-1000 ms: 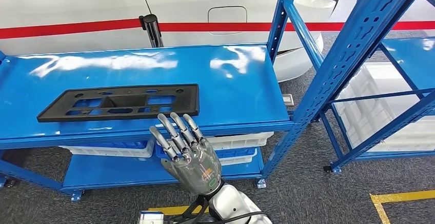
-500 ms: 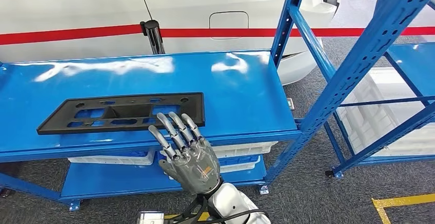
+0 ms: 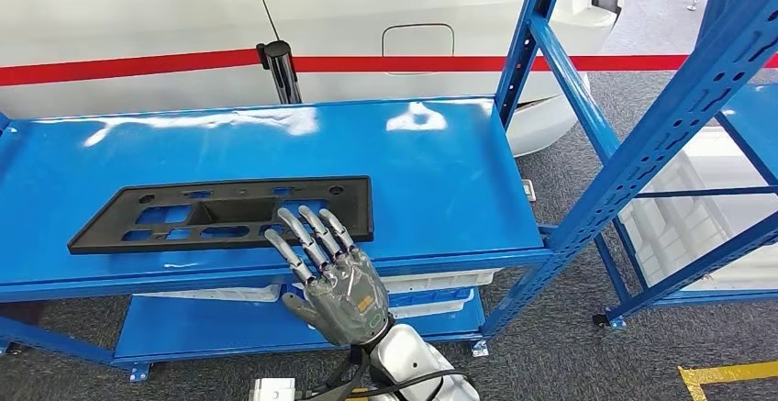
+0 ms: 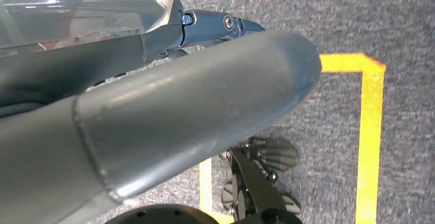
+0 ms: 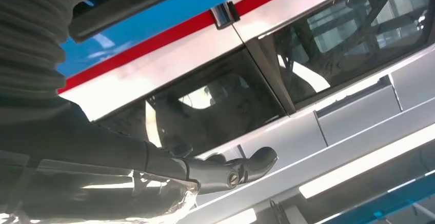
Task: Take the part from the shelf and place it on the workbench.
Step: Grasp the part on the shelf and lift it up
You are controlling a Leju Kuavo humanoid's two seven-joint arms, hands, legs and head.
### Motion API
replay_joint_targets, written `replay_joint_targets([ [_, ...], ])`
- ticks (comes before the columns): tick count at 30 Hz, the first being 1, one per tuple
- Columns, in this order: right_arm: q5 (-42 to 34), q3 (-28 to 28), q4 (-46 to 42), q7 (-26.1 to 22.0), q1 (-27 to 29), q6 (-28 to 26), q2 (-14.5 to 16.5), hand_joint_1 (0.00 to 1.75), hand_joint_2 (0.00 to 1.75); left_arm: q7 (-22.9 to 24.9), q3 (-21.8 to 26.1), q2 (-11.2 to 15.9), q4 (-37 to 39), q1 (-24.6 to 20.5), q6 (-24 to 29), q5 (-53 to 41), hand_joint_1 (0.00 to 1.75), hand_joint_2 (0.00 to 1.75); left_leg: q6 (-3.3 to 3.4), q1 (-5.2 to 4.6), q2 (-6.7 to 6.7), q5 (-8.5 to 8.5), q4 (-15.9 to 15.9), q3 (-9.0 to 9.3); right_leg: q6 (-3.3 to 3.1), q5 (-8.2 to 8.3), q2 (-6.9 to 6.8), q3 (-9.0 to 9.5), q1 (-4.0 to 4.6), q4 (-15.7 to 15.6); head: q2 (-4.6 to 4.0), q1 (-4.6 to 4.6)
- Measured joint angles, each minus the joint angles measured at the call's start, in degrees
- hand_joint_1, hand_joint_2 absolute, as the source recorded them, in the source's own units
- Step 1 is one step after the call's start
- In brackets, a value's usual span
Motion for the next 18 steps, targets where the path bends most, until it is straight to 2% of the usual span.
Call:
replay_joint_targets([
  [1, -0.3, 0.3, 1.2, 0.0, -0.6, 0.3, 0.3, 0.00, 1.75, 0.0, 0.0, 0.0, 0.0, 0.0, -0.1, -0.1, 0.00, 0.00, 0.12, 0.16, 0.03, -0.05, 0.0, 0.04, 0.02, 0.02, 0.04, 0.01, 0.00, 0.0, 0.00, 0.02],
  [5, -2.2, 2.5, 9.2, 0.1, -5.0, 1.7, 2.6, 0.00, 1.75, 0.1, -0.6, 0.0, 0.0, 0.0, -0.3, -0.5, 0.00, 0.00, -0.28, 0.45, 0.11, 0.03, -0.3, 0.21, -0.29, -0.05, 0.19, -0.01, 0.35, 0.0, 0.00, 0.00],
  [8, -4.9, 5.1, 15.9, 2.5, -9.2, 2.3, 4.7, 0.00, 1.75, -0.1, -0.8, 0.0, 0.0, -0.1, 0.1, 0.0, 0.00, 0.00, -0.48, 0.48, 0.17, 0.09, -0.4, 0.33, -0.41, -0.08, 0.20, 0.01, 0.39, 0.0, 0.00, 0.02],
  [13, -10.8, 13.3, 23.6, 8.6, -15.6, 4.2, 7.2, 0.00, 1.75, -0.1, -0.7, -0.3, 0.0, -0.1, 1.2, 1.5, 0.00, 0.00, -0.94, 0.52, 0.26, 0.13, -0.5, 0.42, -0.48, -0.10, 0.23, 0.05, 0.44, 0.0, 0.00, 0.06],
  [18, -13.6, 19.6, 27.4, 10.7, -19.0, 5.0, 7.9, 0.00, 1.75, 0.3, -0.4, -0.6, 0.0, -0.1, 1.8, 2.0, 0.00, 0.00, -1.03, 0.43, 0.27, 0.17, -0.5, 0.42, -0.49, -0.10, 0.23, 0.09, 0.39, 0.0, 0.00, 0.07],
])
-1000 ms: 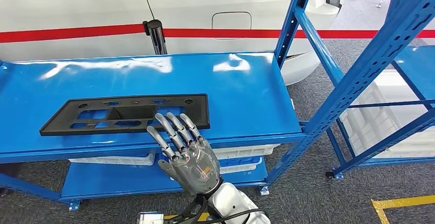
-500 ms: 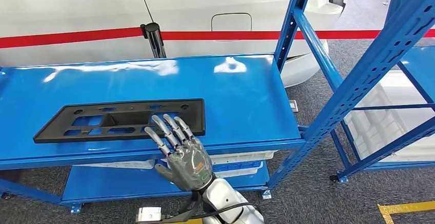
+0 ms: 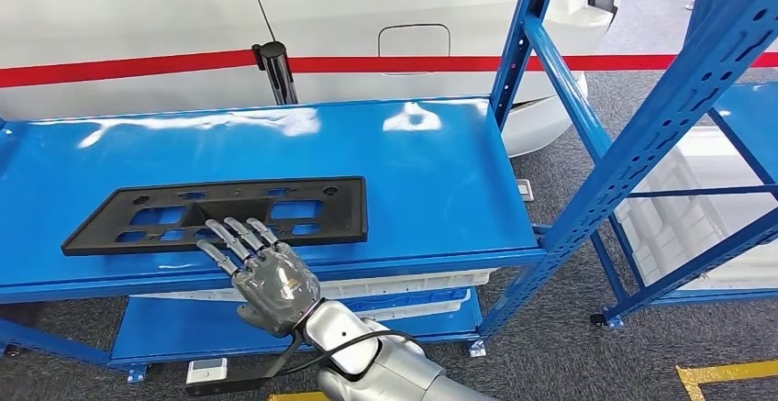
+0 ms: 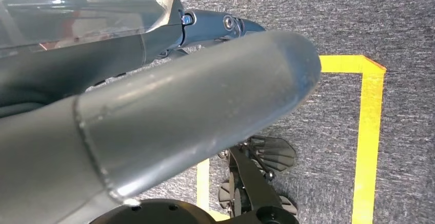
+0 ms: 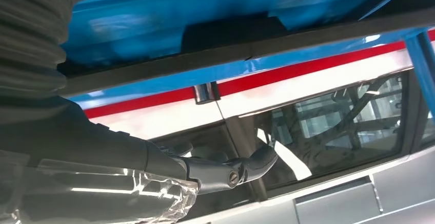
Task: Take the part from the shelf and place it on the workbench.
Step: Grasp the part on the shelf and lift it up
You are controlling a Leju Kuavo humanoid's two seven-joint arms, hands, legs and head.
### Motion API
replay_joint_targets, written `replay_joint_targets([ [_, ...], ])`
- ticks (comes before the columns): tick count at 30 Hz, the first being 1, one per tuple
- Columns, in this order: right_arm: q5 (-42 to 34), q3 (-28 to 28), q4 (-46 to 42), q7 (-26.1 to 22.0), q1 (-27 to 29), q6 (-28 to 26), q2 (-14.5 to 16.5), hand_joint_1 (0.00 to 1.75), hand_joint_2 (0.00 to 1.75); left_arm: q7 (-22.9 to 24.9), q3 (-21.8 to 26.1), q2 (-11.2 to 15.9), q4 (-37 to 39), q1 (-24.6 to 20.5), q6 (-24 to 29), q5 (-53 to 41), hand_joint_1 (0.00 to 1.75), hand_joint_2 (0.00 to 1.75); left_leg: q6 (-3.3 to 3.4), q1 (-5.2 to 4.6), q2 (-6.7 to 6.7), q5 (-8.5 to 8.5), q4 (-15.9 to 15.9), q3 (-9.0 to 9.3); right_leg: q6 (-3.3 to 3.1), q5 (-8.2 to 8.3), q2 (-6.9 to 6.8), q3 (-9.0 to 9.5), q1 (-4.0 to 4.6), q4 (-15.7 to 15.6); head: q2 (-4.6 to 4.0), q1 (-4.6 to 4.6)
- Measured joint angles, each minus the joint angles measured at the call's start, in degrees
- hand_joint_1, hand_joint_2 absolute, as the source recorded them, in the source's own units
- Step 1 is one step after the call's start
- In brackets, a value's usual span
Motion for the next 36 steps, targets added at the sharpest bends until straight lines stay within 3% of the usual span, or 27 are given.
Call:
replay_joint_targets([
  [12, 0.6, 7.0, 6.5, 13.0, -6.7, -1.0, 0.1, 0.00, 1.75, 0.0, 0.9, -0.2, 0.0, 0.0, 1.9, 0.3, 0.00, 0.00, 0.02, -0.32, -0.01, 0.00, 0.0, 0.02, 0.02, 0.01, -0.01, 0.04, -0.33, 0.0, 0.00, -0.03],
  [14, 3.3, 7.1, 8.5, 16.2, -8.1, -1.3, 0.1, 0.00, 1.75, 0.2, 0.8, -0.2, 0.0, 0.0, 2.0, 0.1, 0.00, 0.00, 0.02, -0.32, -0.01, 0.00, 0.0, 0.03, 0.02, 0.01, 0.00, 0.04, -0.34, 0.0, 0.00, -0.03],
  [19, 18.9, 7.9, 14.2, 27.5, -11.2, -1.1, 0.1, 0.00, 1.75, 0.5, 0.8, -0.4, 0.0, 0.0, 2.3, -0.8, 0.00, 0.00, 0.02, -0.32, 0.00, 0.00, 0.0, 0.05, 0.03, 0.02, 0.00, 0.05, -0.34, 0.0, 0.00, -0.03],
  [31, 27.5, 4.7, 22.9, 32.6, -14.5, -0.1, 0.0, 0.00, 1.75, 0.2, 0.4, -0.4, 0.0, 0.0, 1.4, -2.0, 0.00, 0.00, 0.02, -0.32, 0.01, -0.01, 0.0, 0.06, 0.03, 0.02, 0.00, 0.05, -0.34, 0.0, 0.00, -0.03],
  [32, 27.6, 4.6, 23.2, 33.0, -14.6, 0.3, 0.0, 0.16, 1.75, 0.1, 0.4, -0.4, 0.0, 0.0, 1.4, -2.1, 0.00, 0.00, 0.02, -0.33, 0.01, -0.01, 0.0, 0.07, 0.03, 0.02, 0.00, 0.05, -0.34, 0.0, 0.00, -0.03],
  [35, 27.6, 4.7, 24.5, 34.4, -15.0, 3.4, -0.1, 1.43, 1.75, -0.3, 0.2, -0.4, 0.0, 0.0, 1.4, -2.3, 0.00, 0.00, 0.03, -0.33, 0.00, -0.01, 0.0, 0.11, 0.03, 0.02, 0.00, 0.08, -0.34, 0.0, 0.00, -0.03],
  [36, 27.6, 4.8, 24.9, 34.8, -15.1, 4.5, -0.1, 1.70, 1.75, -0.4, 0.0, -0.4, 0.0, 0.0, 1.4, -2.3, 0.00, 0.00, 0.03, -0.34, 0.01, -0.01, 0.0, 0.15, 0.03, 0.02, 0.00, 0.12, -0.34, 0.0, 0.00, -0.04],
])
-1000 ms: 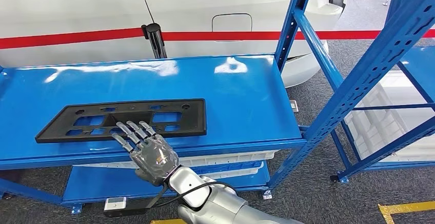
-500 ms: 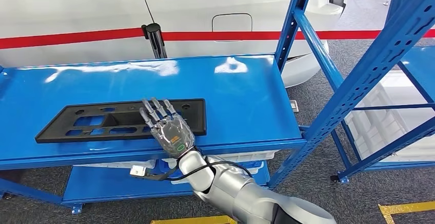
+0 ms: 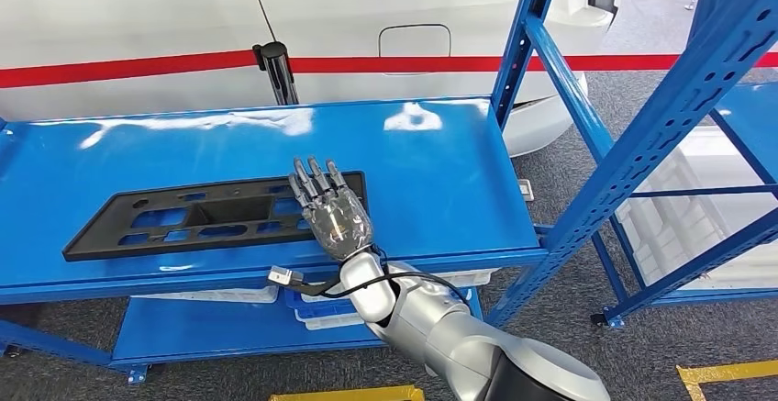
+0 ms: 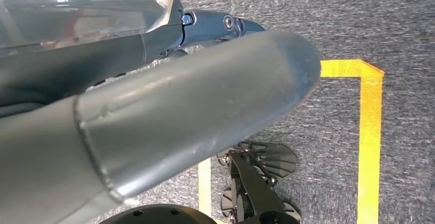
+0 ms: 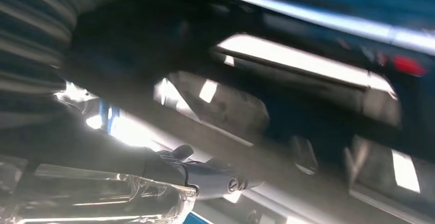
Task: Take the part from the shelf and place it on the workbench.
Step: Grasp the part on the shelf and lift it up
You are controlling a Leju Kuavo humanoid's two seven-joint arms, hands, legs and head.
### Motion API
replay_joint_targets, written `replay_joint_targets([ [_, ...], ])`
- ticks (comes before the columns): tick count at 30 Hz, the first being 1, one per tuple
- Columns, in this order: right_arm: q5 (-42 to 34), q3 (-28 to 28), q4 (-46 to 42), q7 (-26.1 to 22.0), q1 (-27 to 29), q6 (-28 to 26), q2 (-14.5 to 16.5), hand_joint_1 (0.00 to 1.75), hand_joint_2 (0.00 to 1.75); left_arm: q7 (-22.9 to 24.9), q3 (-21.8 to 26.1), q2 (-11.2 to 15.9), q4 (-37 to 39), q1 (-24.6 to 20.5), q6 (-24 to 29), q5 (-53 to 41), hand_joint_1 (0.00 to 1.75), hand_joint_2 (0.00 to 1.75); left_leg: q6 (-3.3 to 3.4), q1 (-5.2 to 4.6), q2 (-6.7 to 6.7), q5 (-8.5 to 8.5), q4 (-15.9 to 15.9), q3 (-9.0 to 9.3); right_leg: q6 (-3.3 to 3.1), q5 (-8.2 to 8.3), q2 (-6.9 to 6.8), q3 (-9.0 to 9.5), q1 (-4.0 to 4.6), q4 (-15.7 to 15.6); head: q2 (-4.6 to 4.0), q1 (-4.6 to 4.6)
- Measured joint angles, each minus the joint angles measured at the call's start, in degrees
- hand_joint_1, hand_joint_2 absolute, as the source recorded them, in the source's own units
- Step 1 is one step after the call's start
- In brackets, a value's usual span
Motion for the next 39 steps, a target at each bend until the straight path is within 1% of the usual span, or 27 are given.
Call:
replay_joint_targets([
  [1, 0.0, 0.2, 0.5, 0.4, -0.1, 0.9, 0.0, 1.74, 1.75, -0.1, -0.1, 0.0, 0.0, 0.0, 0.0, 0.0, 0.00, 0.00, 0.01, -0.01, 0.01, -0.01, 0.0, 0.06, 0.00, 0.00, 0.00, 0.05, 0.00, 0.0, 0.00, 0.01],
  [7, -0.3, 3.3, 2.0, 2.4, -1.0, 5.0, -0.2, 1.75, 1.75, -0.2, -0.6, 0.1, 0.0, -0.1, 0.1, -0.2, 0.00, 0.00, -0.04, -0.02, 0.04, -0.25, 0.0, 0.66, -0.07, -0.11, 0.02, 0.61, 0.01, 0.0, 0.00, -0.02],
  [15, -0.3, 3.8, 2.1, 2.7, -1.1, 5.7, -0.3, 1.75, 1.75, -0.1, -0.6, 0.1, 0.0, -0.1, 0.1, -0.1, 0.00, 0.00, -0.01, -0.02, 0.02, -0.28, 0.0, 0.79, -0.14, -0.17, 0.02, 0.75, 0.01, -0.1, 0.00, -0.01],
  [18, -0.3, 5.3, 2.2, 2.8, -1.3, 6.7, -0.2, 1.75, 1.75, 0.7, -0.5, 0.0, 0.0, -0.1, 0.8, 0.5, 0.00, 0.00, -0.06, -0.02, -0.01, -0.45, -0.1, 1.24, -0.28, -0.29, 0.01, 0.86, 0.05, -0.1, 0.00, 0.00],
  [23, -0.5, 5.7, 2.2, 2.7, -1.0, 5.0, -0.1, 1.75, 1.75, 1.2, -0.5, -0.2, 0.0, -0.1, 1.5, 1.5, 0.00, 0.00, -0.12, -0.01, 0.04, -0.32, -0.1, 1.50, -0.49, -0.14, 0.01, 1.47, 0.08, -0.1, 0.00, -0.01],
  [26, -1.7, 4.2, 2.1, 1.1, -0.4, 1.3, -0.3, 1.75, 1.75, 1.1, -0.5, -0.3, 0.0, -0.1, 1.5, 1.5, 0.00, 0.00, -0.11, 0.02, 0.02, -0.29, -0.1, 1.45, -0.50, -0.14, 0.01, 1.42, 0.12, -0.1, 0.00, 0.01],
  [28, -1.9, 1.0, 1.8, -0.6, 0.2, -1.0, -0.6, 1.75, 1.75, 1.0, -0.5, -0.4, 0.0, 0.0, 1.5, 1.5, 0.00, 0.00, -0.08, 0.03, 0.02, -0.27, -0.1, 1.34, -0.50, -0.13, 0.01, 1.35, 0.14, -0.1, 0.00, 0.00],
  [30, -1.5, -2.6, 1.3, -1.8, 0.5, -1.6, -0.8, 1.75, 1.75, 1.0, -0.5, -0.4, 0.0, 0.0, 1.4, 1.5, 0.00, 0.00, -0.07, 0.02, 0.05, -0.26, 0.0, 1.29, -0.51, -0.12, 0.02, 1.29, 0.14, -0.1, 0.00, -0.01],
  [32, -1.4, -4.9, 1.0, -2.3, 0.7, -1.7, -0.9, 1.75, 1.75, 1.0, -0.5, -0.4, 0.0, 0.0, 1.4, 1.5, 0.00, 0.00, -0.07, 0.02, 0.05, -0.26, 0.0, 1.27, -0.51, -0.12, 0.01, 1.24, 0.14, -0.1, 0.00, 0.00],
  [37, -1.4, -7.4, 0.4, -2.7, 1.0, -2.0, -1.1, 1.75, 1.75, 1.0, -0.5, -0.5, 0.0, 0.0, 1.4, 1.5, 0.00, 0.00, -0.07, 0.02, 0.06, -0.27, 0.0, 1.14, -0.51, -0.13, 0.01, 1.10, 0.13, -0.1, 0.00, -0.01],
  [39, -2.4, -8.4, 0.1, -3.9, 1.2, -3.2, -1.2, 1.75, 1.75, 1.1, -0.5, -0.5, 0.0, 0.0, 1.3, 1.5, 0.00, 0.00, -0.07, 0.02, 0.06, -0.27, 0.0, 1.10, -0.51, -0.13, 0.01, 1.06, 0.13, -0.1, 0.00, 0.00],
])
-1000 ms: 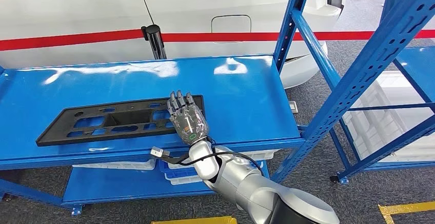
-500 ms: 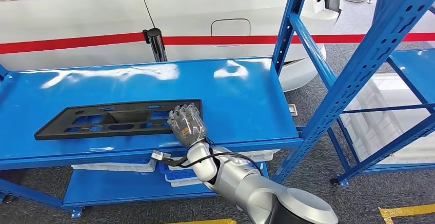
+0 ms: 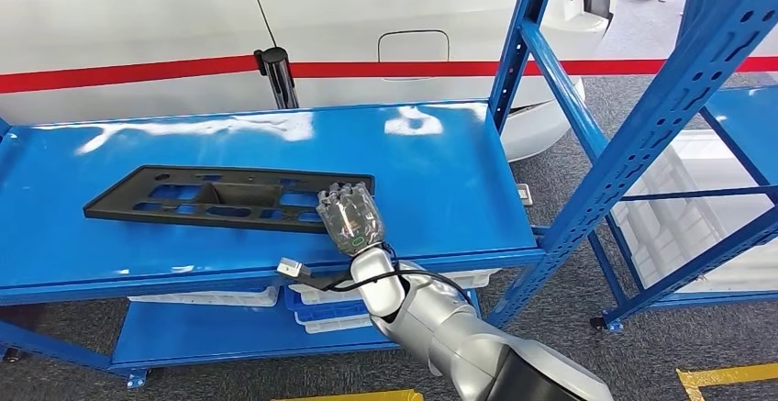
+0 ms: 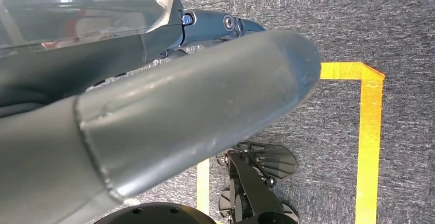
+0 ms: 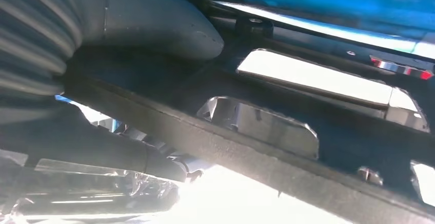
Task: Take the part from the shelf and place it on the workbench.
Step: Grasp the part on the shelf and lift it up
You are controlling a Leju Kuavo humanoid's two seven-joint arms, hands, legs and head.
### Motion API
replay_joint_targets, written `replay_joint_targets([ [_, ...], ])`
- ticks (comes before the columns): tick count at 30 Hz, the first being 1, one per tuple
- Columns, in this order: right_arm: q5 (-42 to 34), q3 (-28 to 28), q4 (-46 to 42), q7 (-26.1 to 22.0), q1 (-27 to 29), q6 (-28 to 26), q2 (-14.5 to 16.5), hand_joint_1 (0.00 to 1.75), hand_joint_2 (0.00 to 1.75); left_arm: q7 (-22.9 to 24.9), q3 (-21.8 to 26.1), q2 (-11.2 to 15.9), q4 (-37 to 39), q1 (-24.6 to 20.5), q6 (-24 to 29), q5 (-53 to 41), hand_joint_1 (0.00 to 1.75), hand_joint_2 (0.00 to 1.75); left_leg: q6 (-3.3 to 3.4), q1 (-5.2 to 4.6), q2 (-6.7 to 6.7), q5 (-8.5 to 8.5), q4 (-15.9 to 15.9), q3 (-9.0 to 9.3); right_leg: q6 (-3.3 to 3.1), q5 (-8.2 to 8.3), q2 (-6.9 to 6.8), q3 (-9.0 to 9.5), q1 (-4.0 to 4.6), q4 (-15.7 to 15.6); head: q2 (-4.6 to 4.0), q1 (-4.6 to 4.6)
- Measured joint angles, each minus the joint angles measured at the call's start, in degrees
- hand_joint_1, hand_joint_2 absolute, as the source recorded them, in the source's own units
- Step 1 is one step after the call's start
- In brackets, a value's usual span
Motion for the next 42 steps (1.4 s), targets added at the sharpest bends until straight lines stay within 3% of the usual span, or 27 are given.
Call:
replay_joint_targets([
  [3, -3.8, -4.8, -2.3, -6.4, 1.5, -3.2, -0.3, 1.75, 1.75, 0.4, 0.0, 0.0, 0.0, 0.0, 0.0, -0.4, 0.00, 0.00, 0.00, 0.00, 0.00, 0.00, 0.0, -0.07, 0.00, 0.00, 0.01, -0.05, -0.01, 0.0, 0.00, 0.01],
  [5, -8.2, -11.5, -6.5, -14.5, 3.5, -4.2, -0.6, 1.75, 1.75, 0.8, 0.0, 0.0, 0.0, 0.0, 0.0, -0.7, 0.00, 0.00, 0.00, 0.00, 0.00, 0.00, 0.0, -0.14, 0.00, 0.01, 0.03, -0.09, -0.01, 0.0, 0.00, 0.01],
  [8, -16.0, -20.8, -14.5, -26.1, 6.9, -3.4, -0.5, 1.75, 1.75, 1.0, 0.0, 0.0, 0.0, 0.0, 0.0, -1.0, 0.00, 0.00, 0.00, 0.01, -0.01, 0.00, 0.0, -0.25, 0.00, 0.01, 0.03, -0.20, -0.02, 0.0, 0.00, 0.01],
  [11, -25.9, -28.2, -24.4, -34.6, 10.8, -1.1, 0.3, 1.75, 1.75, 1.1, 0.0, 0.0, 0.0, 0.0, 0.3, -1.1, 0.00, 0.00, 0.02, 0.02, -0.09, 0.02, 0.0, -0.46, 0.00, 0.01, -0.03, -0.40, -0.02, 0.0, 0.00, -0.02],
  [16, -41.8, -34.8, -40.0, -40.5, 14.8, 2.6, 0.5, 1.75, 1.75, 1.4, -0.1, 0.0, 0.0, 0.1, 0.6, -1.5, 0.00, 0.00, 0.03, 0.02, -0.06, 0.03, 0.0, -0.59, 0.00, 0.01, -0.02, -0.54, -0.02, 0.0, 0.00, -0.01],
  [24, -69.7, -38.4, -59.0, -45.9, 17.8, 10.1, -2.6, 1.75, 1.75, 0.2, -0.4, 0.0, 0.0, 0.1, -0.2, -2.2, 0.00, 0.00, 0.04, -0.03, -0.02, 0.02, 0.0, -0.75, 0.01, 0.01, 0.02, -0.72, -0.11, 0.0, 0.00, -0.01],
  [28, -80.9, -39.2, -68.6, -46.5, 21.2, 15.9, -6.1, 1.75, 1.75, -1.3, -0.6, 0.1, 0.0, 0.3, -3.3, -2.3, 0.00, 1.75, 0.05, -0.03, -0.03, -0.01, 0.0, -0.79, 0.01, 0.00, 0.01, -0.74, -0.12, 0.0, 0.00, 0.00],
  [34, -82.4, -38.8, -78.1, -48.1, 27.8, 19.3, -9.9, 1.75, 1.75, -4.2, -0.9, 0.3, 0.0, 0.5, -5.1, -2.7, 0.00, 1.75, 0.06, -0.02, -0.02, -0.07, 0.0, -0.81, 0.01, 0.00, 0.05, -0.77, -0.12, 0.0, 0.00, -0.02],
  [42, -81.7, -35.5, -80.8, -50.2, 33.1, 21.0, -13.5, 1.75, 1.75, -5.8, -1.9, 0.4, 0.0, 0.6, -4.3, -3.3, 0.00, 1.75, 0.05, 0.00, -0.02, -0.06, 0.0, -0.81, 0.01, -0.01, 0.05, -0.76, -0.10, 0.0, 0.00, -0.01],
])
